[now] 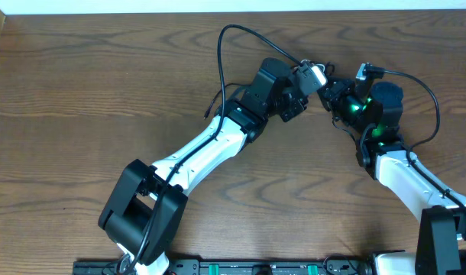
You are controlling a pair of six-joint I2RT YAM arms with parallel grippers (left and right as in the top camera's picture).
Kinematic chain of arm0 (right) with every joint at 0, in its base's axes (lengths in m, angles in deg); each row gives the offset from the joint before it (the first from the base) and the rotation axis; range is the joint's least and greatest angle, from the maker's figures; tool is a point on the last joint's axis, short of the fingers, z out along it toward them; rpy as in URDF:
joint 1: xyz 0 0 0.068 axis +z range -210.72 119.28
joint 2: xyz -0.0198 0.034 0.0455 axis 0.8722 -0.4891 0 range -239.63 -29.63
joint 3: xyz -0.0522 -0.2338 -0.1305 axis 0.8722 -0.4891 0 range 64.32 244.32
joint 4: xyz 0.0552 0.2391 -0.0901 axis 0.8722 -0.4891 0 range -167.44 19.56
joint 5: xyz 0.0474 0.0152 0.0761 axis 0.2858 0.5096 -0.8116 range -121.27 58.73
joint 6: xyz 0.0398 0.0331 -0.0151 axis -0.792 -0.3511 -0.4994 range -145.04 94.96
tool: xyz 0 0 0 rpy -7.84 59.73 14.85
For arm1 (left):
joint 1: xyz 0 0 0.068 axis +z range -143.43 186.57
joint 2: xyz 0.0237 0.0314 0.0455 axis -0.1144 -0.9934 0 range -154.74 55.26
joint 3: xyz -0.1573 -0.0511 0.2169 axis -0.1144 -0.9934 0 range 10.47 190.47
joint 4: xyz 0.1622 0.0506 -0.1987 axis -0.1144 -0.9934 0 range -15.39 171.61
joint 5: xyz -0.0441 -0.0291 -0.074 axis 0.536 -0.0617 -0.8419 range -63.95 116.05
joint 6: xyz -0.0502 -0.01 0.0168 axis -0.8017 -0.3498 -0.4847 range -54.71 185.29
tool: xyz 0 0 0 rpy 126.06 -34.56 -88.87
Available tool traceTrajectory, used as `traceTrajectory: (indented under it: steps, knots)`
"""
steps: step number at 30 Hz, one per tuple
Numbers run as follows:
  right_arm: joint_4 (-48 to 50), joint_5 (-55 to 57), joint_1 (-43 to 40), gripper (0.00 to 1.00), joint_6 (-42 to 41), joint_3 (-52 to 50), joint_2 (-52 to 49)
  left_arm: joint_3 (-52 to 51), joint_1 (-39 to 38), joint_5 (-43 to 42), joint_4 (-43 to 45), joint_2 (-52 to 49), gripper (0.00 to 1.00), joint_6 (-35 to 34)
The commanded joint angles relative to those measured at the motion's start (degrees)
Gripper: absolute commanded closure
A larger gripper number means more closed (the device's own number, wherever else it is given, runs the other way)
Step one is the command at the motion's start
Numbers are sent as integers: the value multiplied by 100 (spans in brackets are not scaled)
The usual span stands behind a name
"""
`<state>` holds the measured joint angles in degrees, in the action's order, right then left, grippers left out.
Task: Untangle cables
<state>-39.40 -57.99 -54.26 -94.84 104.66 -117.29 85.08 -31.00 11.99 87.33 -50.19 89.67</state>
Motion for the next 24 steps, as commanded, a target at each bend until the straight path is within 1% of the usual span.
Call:
traceTrajectory:
  steps: [1, 4, 10, 13, 16, 19, 24]
  knots:
    - [-127, 238, -15, 99, 219, -70, 11, 136, 197, 337, 146, 87, 72, -7]
    - [-125, 238, -15, 99, 219, -70, 11, 136, 197, 295, 149, 87, 66, -120]
    - [-127, 254, -15, 99, 273, -70, 11, 136, 197, 295, 146, 90, 65, -181]
    - [-127, 280, -15, 99, 282, -70, 11, 136, 197, 286, 146, 98, 61, -457]
    - [-127, 282, -15, 99, 291, -70, 11, 136, 197, 61, 149, 101, 61, -608]
    - [-127, 278, -15, 99, 326, -70, 11, 136, 199, -450, 168, 107, 61, -627]
    - [-127, 256, -15, 99, 326, -70, 11, 136, 221, -542, 210, 109, 62, -627]
